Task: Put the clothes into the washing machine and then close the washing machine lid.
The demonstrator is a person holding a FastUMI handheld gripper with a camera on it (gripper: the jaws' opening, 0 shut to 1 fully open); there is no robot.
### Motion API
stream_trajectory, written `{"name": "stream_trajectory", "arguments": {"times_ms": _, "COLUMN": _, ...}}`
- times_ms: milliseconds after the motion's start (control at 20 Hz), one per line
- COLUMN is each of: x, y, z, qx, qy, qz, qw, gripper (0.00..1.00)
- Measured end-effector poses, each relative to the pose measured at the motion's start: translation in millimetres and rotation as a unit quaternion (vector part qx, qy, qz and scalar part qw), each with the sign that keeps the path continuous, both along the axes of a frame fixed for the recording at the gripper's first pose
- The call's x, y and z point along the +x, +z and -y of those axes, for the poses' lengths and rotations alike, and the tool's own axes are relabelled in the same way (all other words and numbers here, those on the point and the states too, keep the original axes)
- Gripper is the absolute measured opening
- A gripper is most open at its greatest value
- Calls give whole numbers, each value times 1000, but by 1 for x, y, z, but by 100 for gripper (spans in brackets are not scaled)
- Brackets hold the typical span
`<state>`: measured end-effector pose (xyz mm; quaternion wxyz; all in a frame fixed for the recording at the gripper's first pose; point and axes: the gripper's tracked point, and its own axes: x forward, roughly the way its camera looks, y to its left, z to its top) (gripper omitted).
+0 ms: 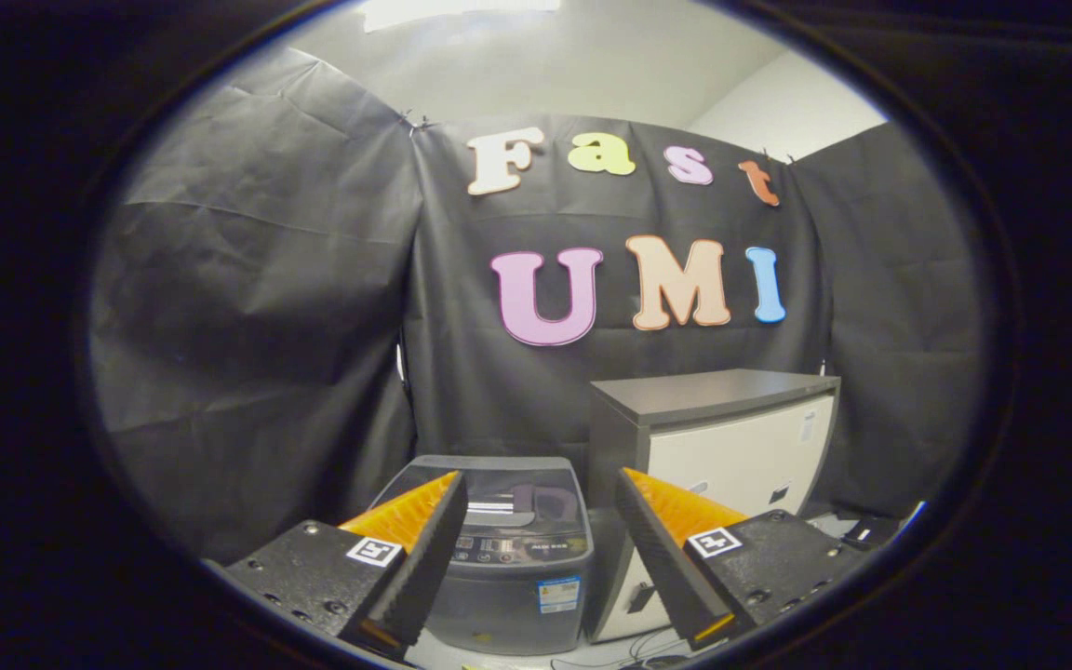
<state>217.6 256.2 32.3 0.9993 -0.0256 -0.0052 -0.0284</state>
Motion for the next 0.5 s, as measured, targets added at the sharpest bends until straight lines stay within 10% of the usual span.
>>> {"name": "stream_trajectory", "arguments": {"times_ms": 500, "x": -28, "y": -5, "z": 9, "qx": 12, "qy": 6, "qz": 0, "qw": 1000, "gripper": 96}}
